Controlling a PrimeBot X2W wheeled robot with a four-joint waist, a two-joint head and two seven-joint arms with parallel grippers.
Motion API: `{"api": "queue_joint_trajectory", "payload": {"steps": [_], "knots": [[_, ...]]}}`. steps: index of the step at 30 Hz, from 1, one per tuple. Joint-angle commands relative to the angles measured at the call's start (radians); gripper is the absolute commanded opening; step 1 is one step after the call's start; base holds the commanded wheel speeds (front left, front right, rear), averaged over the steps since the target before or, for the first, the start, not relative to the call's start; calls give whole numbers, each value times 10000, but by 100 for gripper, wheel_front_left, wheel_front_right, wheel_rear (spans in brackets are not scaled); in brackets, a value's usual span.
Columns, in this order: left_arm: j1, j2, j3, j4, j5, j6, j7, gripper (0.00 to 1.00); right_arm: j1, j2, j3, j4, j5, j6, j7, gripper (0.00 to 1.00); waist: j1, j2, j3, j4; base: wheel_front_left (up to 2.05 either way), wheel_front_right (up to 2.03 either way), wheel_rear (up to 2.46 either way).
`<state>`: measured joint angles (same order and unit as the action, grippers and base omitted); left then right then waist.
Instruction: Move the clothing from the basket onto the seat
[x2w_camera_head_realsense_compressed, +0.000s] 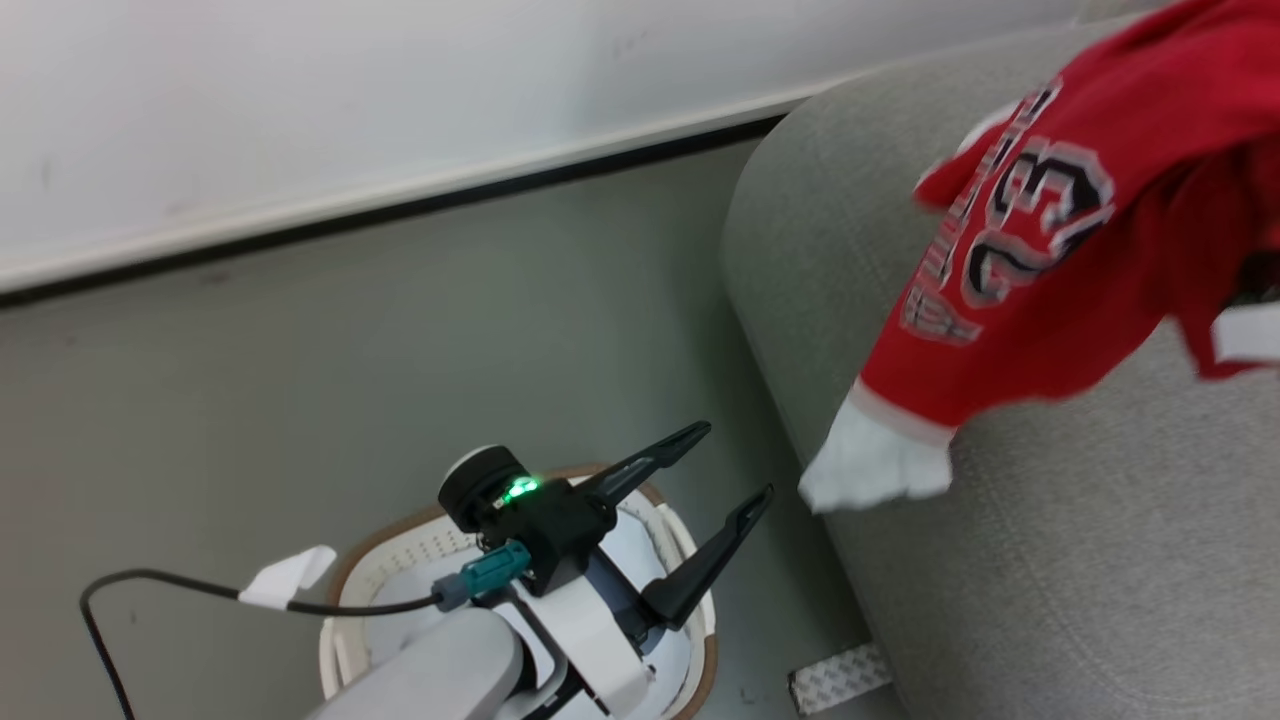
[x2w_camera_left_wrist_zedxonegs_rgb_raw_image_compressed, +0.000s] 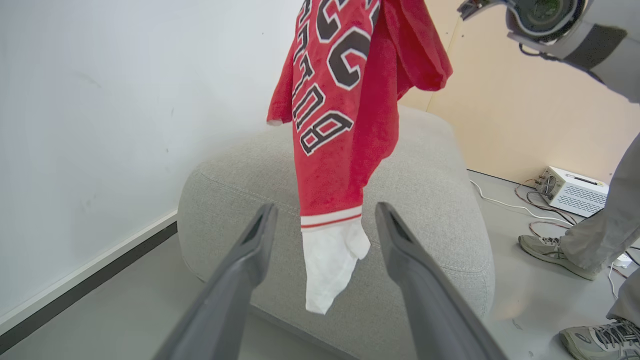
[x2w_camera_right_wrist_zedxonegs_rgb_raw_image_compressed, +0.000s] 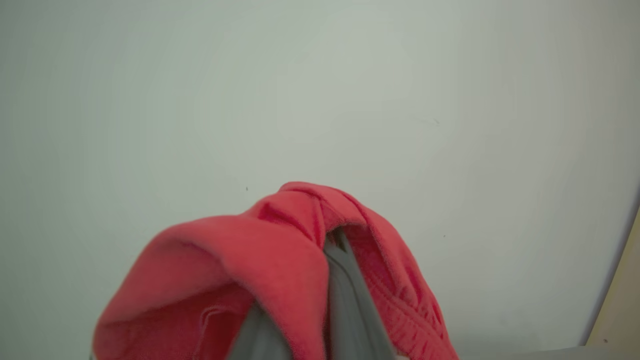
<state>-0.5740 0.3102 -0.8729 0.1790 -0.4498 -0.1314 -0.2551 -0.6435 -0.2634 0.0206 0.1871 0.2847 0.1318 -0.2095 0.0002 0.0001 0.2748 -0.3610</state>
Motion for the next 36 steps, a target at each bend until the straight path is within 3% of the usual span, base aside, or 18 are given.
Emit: {"api": "queue_joint_trajectory", "payload": {"steps": [1,9,18,26,32,36], "knots": [[-205,226,-53,-173,18,10,44,100,-750,-311,-335,-103,183,-23,176,0,-2,-1,814,391,0,0,0],[-745,874,-171,-732,46,7,174,100,-2862,-1420,-1254,254,749,-23,993,0,-2,-1,2020,708,0,0,0],[-1471,1252,-259,-1214,-24,6,244,100,-3786,-2248,-2205,1759,-199,-23,1552,0,-2,-1,3147,1292,0,0,0],[-1785,1280,-338,-1287,-103,6,111,100,-3351,-2334,-2264,4337,-956,-22,2103,0,-2,-1,3679,1824,0,0,0],[-1792,1259,-344,-1128,-190,6,55,100,-3236,-2269,-2289,6234,-1380,-23,3336,0,-2,-1,3706,2077,0,0,0],[-1778,1218,-333,-1021,-244,6,-1,100,-3282,-2183,-2299,6854,-1385,-23,3786,0,-2,-1,3618,2124,0,0,0]]}}
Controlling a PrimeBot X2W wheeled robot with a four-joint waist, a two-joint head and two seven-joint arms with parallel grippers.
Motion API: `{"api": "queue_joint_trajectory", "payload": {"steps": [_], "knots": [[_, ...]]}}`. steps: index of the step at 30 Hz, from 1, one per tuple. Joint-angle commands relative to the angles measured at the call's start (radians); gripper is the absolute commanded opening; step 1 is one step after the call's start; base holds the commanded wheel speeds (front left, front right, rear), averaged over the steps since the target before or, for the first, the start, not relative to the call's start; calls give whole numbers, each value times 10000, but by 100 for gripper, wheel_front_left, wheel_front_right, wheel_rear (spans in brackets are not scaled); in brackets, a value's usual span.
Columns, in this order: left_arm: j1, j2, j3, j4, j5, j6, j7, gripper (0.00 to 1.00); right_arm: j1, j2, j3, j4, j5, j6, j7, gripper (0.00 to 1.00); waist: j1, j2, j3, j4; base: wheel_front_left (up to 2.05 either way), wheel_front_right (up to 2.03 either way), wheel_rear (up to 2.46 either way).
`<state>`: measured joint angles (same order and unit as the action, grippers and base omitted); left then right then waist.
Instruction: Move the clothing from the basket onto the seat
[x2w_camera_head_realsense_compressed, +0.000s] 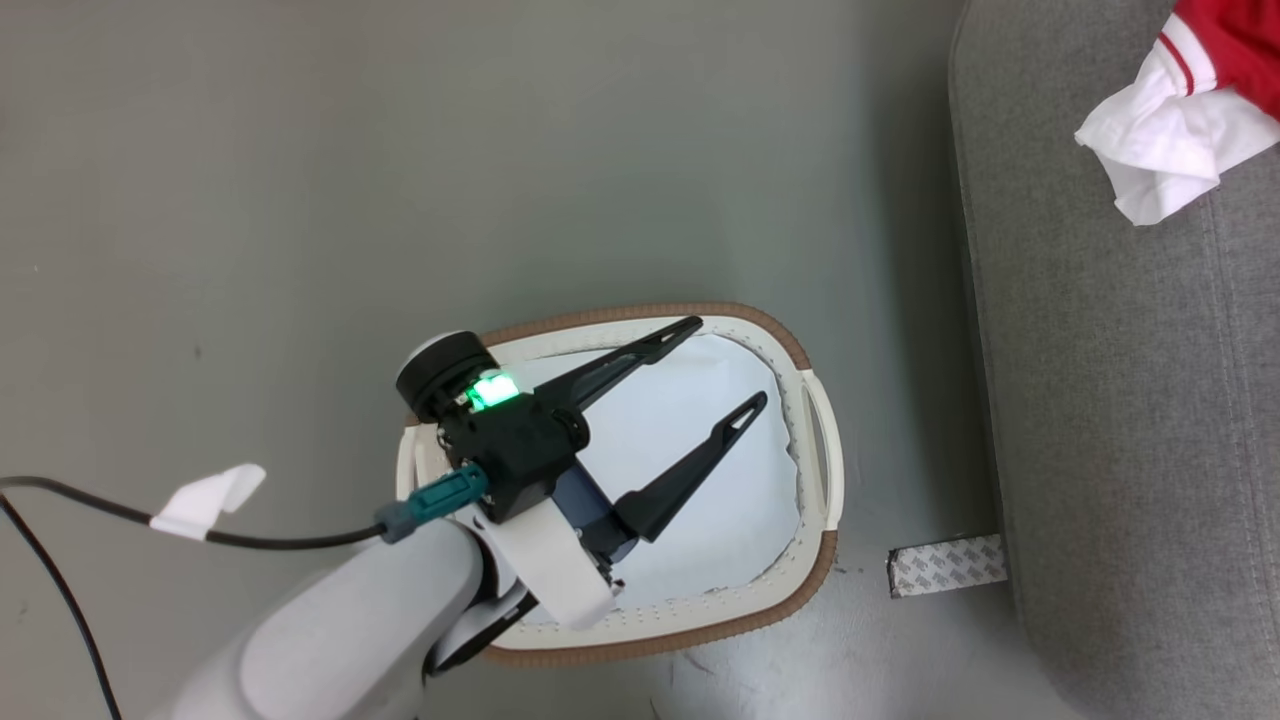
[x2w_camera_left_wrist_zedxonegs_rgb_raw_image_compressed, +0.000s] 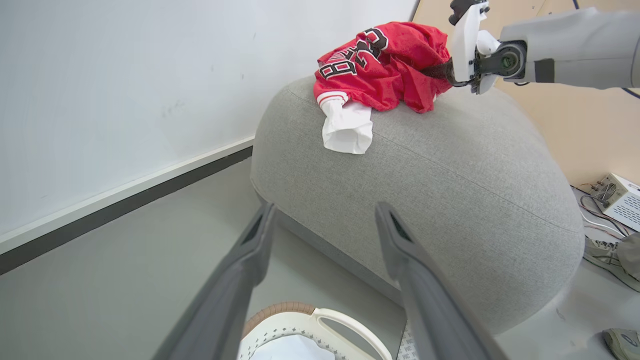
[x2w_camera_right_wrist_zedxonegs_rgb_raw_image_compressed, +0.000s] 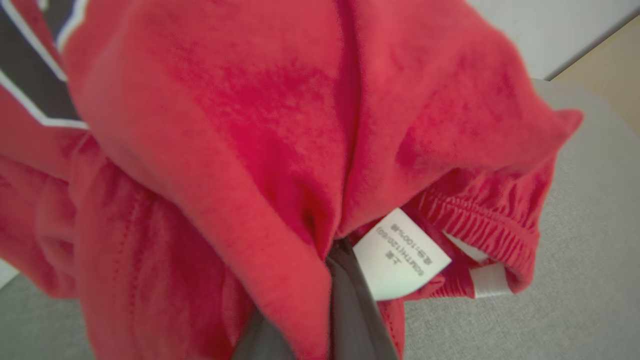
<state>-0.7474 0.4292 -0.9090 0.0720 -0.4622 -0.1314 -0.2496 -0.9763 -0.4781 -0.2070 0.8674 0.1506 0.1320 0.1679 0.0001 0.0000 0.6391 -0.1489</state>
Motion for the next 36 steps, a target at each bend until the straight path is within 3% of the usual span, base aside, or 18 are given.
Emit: {"api": "queue_joint_trajectory", "payload": {"steps": [1,3,4,5,10,18,27,33,36], "knots": [[-35,17,42,68,-127,6,-66,100,-2,-16,12,133,-74,-25,31,0,-1,0,-62,-2,0,0,0],[4,4,53,115,-148,6,-70,100,-49,2,54,268,-124,-25,-34,40,-1,0,-181,-29,0,0,0],[33,-7,60,146,-157,9,-77,100,-78,9,99,316,-122,-25,-35,93,-1,0,-259,-50,0,0,0],[74,-23,61,182,-167,17,-75,100,-119,52,140,355,-40,-25,7,100,-1,0,-351,-76,0,0,0],[341,-140,93,456,-273,61,-126,100,-37,4,622,494,214,-25,446,100,-1,0,-1083,-226,0,0,0],[1137,-408,414,995,-550,276,-146,100,862,-388,2090,-347,821,-25,1185,100,-1,0,-2844,-360,0,0,0],[2228,-817,1481,1123,-707,696,-146,100,2549,-1037,3138,-3409,2249,-25,930,100,-1,0,-4995,78,0,0,0],[3018,-1066,2462,1224,-911,952,-146,100,3996,-698,3152,-5328,2674,-25,503,100,-1,0,-6035,466,0,0,0],[3515,-1132,3011,1372,-1134,1093,-148,100,4817,-227,2933,-6109,2596,-25,135,100,-1,0,-6383,594,0,0,0]]}}
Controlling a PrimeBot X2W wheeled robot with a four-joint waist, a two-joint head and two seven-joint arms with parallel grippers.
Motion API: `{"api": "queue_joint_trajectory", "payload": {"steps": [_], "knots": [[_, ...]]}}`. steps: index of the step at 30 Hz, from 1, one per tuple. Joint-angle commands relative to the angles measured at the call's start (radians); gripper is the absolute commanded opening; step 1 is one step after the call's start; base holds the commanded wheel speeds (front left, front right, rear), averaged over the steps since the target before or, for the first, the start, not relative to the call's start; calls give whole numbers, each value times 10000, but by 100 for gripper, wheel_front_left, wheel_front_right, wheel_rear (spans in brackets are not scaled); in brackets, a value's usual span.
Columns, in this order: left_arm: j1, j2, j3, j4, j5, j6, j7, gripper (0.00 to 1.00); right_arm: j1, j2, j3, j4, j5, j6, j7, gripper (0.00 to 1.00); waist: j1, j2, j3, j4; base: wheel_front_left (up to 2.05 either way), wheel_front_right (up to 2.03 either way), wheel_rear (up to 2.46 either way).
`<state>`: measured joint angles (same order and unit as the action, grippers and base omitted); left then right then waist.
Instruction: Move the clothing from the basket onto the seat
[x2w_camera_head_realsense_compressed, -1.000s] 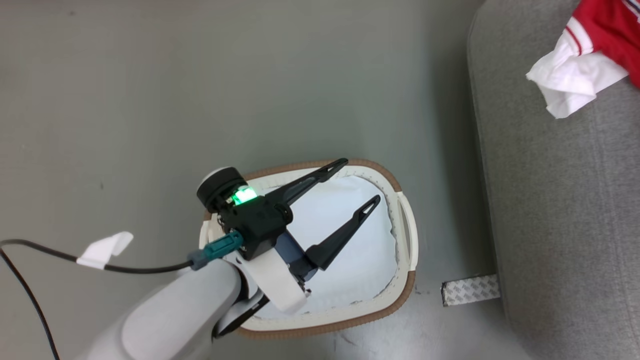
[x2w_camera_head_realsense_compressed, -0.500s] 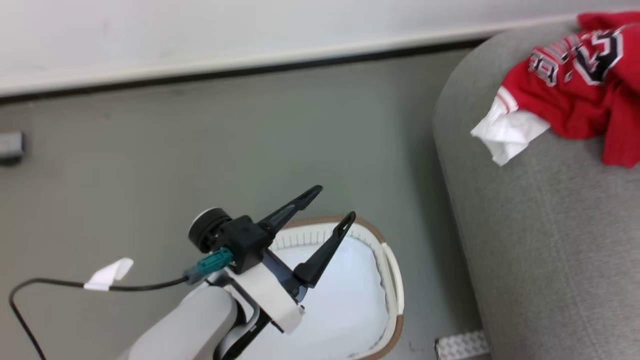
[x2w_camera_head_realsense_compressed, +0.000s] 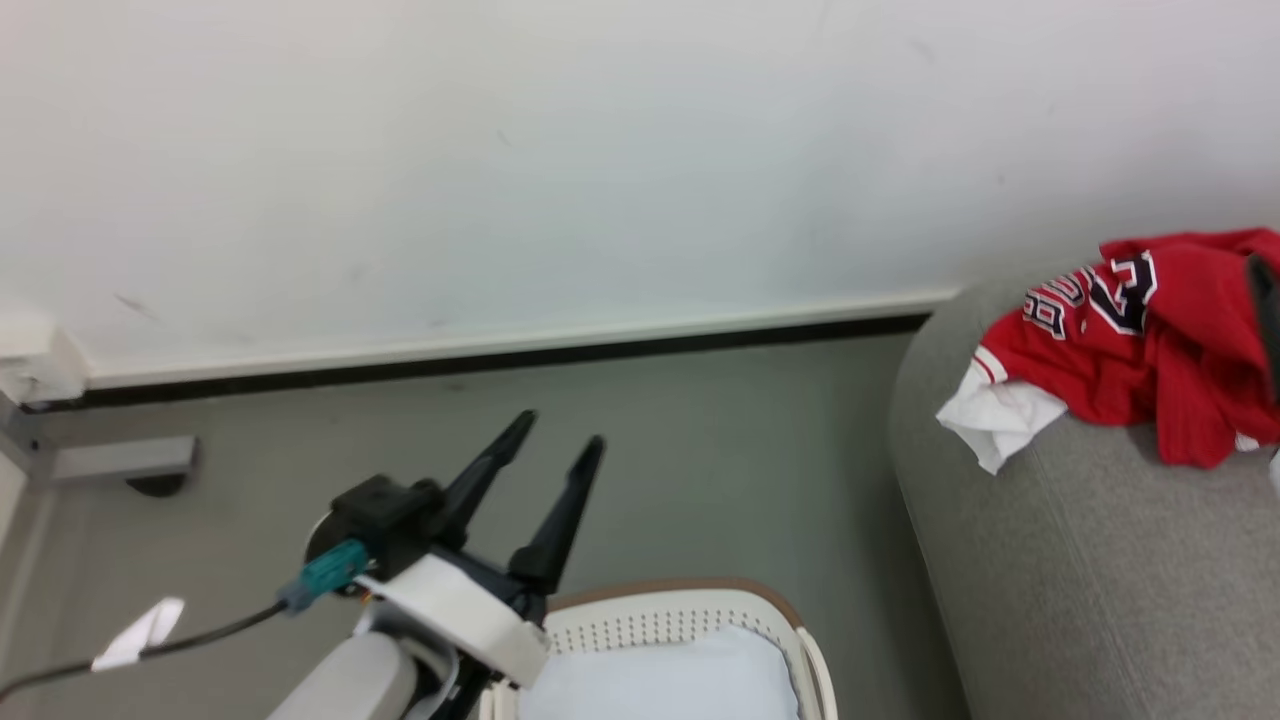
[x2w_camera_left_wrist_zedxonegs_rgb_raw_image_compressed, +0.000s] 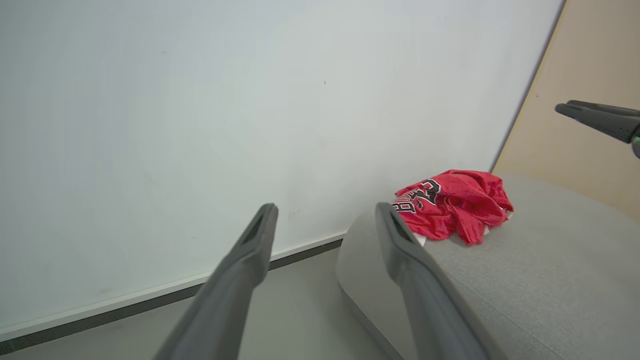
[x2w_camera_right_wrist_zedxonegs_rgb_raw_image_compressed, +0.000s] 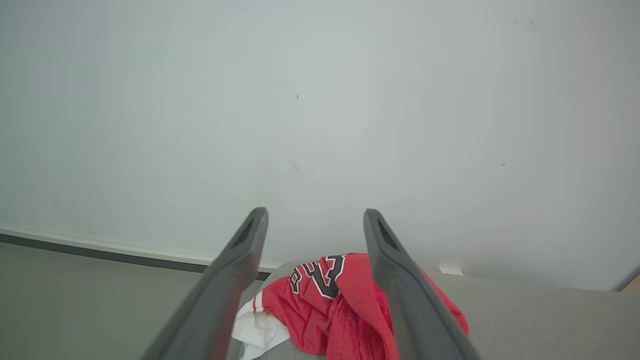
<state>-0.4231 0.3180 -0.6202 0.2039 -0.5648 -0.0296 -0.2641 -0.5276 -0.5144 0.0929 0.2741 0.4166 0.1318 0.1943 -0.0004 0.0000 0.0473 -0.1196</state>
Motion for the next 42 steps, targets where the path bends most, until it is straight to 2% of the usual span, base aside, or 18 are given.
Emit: {"api": "queue_joint_trajectory", "payload": {"steps": [1,8,11,15,20,24,32,42], "knots": [[381,24,317,43,-114,124,-2,100,603,305,-183,-420,-152,-23,-255,100,4,0,-516,328,0,0,0],[1627,0,1957,-77,32,645,-3,100,2643,1717,-541,-1600,-790,-23,-1415,100,4,0,-726,441,0,0,0],[2027,-46,2449,-139,231,719,-3,100,3148,2078,-459,-1920,-1092,-22,-1877,100,4,0,-754,461,0,0,0],[2786,-253,3444,-417,725,794,-3,100,4085,2912,-490,-2219,-1387,-22,-2938,100,4,0,-810,493,0,0,0],[3738,-750,4474,-644,1361,351,-3,100,4928,3659,-354,-1913,-1529,-23,-4079,100,4,0,-852,548,0,0,0],[4220,-1142,4971,-608,2037,-8,-4,100,5269,3909,-156,-1456,-1928,-23,-4459,100,4,0,-860,551,0,0,0],[4477,-1893,5666,-333,2965,-571,-4,100,5014,4353,136,-815,-2149,-23,-4586,100,4,0,-811,502,0,0,0],[4314,-2257,6049,-140,3486,-914,-4,100,4692,4494,310,-690,-2040,-22,-4578,100,4,0,-811,575,0,0,0]]}}
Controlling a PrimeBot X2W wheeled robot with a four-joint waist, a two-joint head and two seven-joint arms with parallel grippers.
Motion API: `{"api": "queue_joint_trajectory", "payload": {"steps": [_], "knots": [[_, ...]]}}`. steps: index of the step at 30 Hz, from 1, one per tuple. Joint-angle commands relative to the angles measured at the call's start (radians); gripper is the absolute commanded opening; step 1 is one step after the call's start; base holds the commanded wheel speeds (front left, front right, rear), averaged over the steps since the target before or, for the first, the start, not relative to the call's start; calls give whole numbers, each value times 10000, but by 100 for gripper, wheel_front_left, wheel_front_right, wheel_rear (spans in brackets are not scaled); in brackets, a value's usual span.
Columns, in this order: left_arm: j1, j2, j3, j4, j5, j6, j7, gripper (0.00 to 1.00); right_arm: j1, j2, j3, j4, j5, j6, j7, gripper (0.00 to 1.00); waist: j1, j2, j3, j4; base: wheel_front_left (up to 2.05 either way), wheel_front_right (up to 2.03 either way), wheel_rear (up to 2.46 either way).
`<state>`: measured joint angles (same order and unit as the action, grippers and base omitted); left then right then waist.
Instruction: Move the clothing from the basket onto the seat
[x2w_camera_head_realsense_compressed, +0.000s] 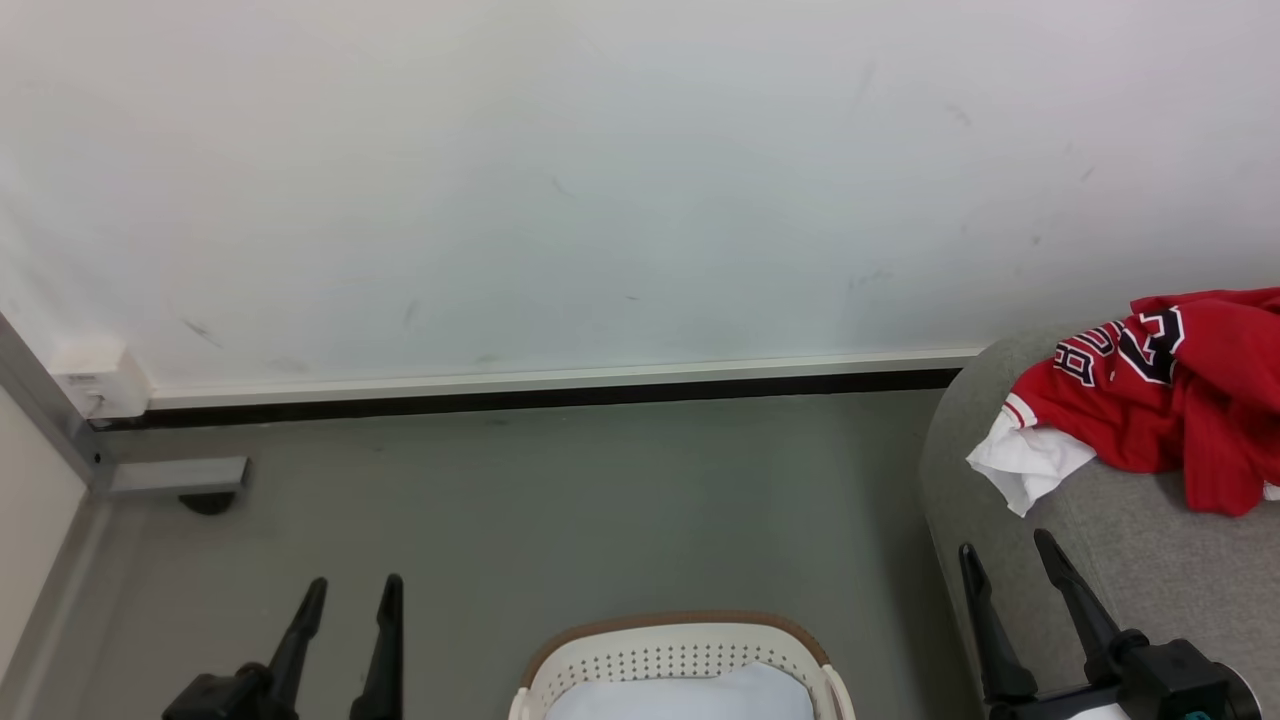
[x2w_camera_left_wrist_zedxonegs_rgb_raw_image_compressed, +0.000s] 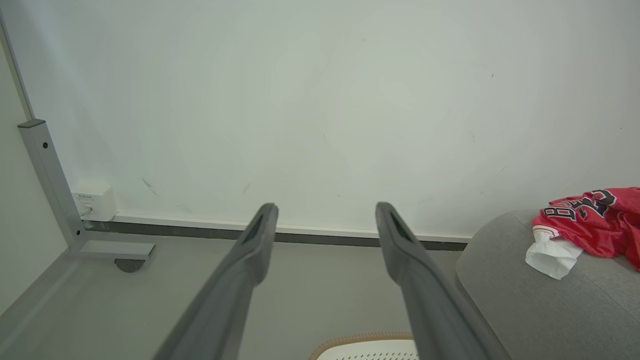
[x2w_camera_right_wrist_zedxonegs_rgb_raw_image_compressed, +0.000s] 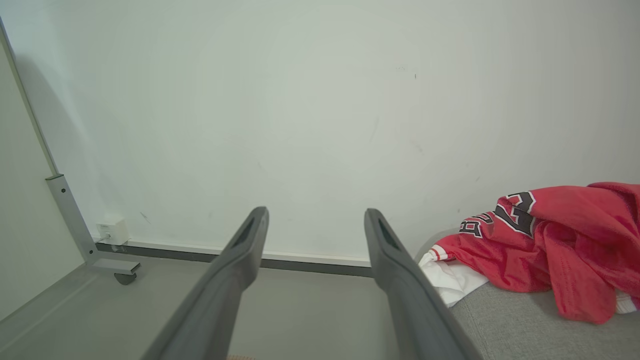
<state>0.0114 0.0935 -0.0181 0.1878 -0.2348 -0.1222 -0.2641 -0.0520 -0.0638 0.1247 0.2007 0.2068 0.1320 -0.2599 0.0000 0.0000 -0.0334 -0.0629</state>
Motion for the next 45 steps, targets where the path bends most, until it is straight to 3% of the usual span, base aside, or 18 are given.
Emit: {"api": "queue_joint_trajectory", "payload": {"steps": [1,19,20,45], "knots": [[-42,-29,43,38,204,-9,-4,100,-48,-12,-12,88,55,-25,-31,100,0,0,-3,22,0,0,0],[-137,-111,-60,212,106,-82,-4,100,-42,-33,49,307,168,-25,-30,100,0,0,-6,65,0,0,0],[-60,-162,-68,219,186,-94,2,0,18,2,55,305,146,0,-9,0,0,0,-5,63,0,0,0],[-368,-267,340,227,-3895,135,1123,0,-144,-163,-396,470,4448,-4,890,0,0,0,52,168,0,0,0]]}}
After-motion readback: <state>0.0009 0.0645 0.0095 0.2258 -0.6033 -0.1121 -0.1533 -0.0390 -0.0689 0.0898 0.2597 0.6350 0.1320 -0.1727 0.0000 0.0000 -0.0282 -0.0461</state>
